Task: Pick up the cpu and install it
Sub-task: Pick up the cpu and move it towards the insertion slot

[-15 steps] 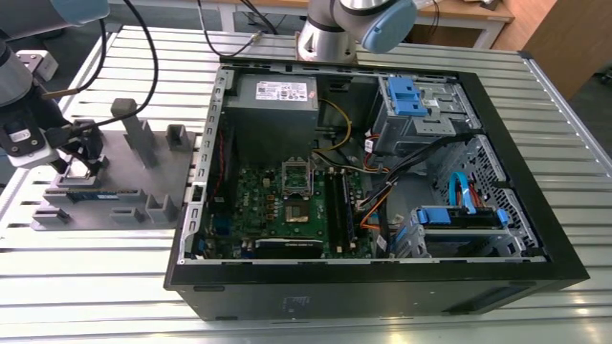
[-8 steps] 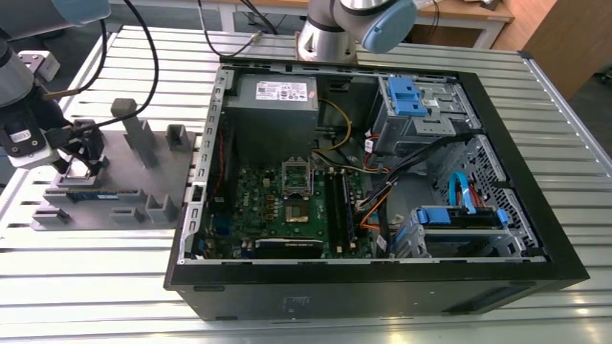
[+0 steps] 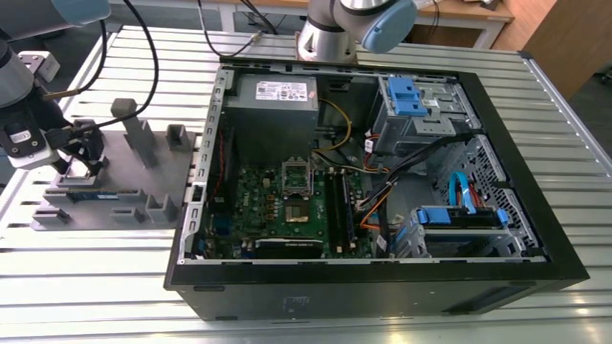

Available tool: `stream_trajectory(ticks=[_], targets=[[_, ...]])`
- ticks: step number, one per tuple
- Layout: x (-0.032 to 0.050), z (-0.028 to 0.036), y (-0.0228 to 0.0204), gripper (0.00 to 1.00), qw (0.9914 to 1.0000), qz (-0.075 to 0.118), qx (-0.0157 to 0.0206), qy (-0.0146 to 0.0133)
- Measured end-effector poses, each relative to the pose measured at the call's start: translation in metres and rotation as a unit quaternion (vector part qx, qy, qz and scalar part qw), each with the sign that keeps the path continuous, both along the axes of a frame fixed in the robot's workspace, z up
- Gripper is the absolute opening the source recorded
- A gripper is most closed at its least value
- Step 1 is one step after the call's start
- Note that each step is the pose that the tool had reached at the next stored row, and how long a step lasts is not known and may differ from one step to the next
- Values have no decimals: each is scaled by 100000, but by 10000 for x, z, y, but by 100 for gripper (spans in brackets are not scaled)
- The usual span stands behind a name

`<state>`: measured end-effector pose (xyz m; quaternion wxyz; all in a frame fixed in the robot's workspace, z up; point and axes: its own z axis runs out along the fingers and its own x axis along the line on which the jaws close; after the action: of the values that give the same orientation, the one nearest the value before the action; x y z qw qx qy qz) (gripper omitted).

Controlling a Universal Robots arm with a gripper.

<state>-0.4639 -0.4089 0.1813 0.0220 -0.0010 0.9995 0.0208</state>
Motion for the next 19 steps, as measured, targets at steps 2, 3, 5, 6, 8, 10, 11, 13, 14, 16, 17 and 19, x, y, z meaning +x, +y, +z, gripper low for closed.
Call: stream_trajectory(ticks=[2, 3, 5, 6, 8, 10, 11, 13, 14, 16, 17, 19], targets=[[0, 2, 0, 59, 100000, 0, 2, -3], [0, 6, 0, 59, 100000, -2, 3, -6], [0, 10, 0, 59, 100000, 0, 5, -11], [0, 10, 0, 59, 100000, 1, 11, -9], [0, 11, 0, 59, 100000, -1, 29, -1], [0, 11, 0, 59, 100000, -1, 48, 2], [0, 11, 0, 59, 100000, 1, 60, 2], [0, 12, 0, 51, 100000, 0, 77, 8], [0, 12, 0, 47, 100000, 1, 88, 5], [0, 12, 0, 47, 100000, 1, 110, 4], [0, 11, 0, 47, 100000, -3, 121, 0], [0, 11, 0, 47, 100000, 1, 142, 1]])
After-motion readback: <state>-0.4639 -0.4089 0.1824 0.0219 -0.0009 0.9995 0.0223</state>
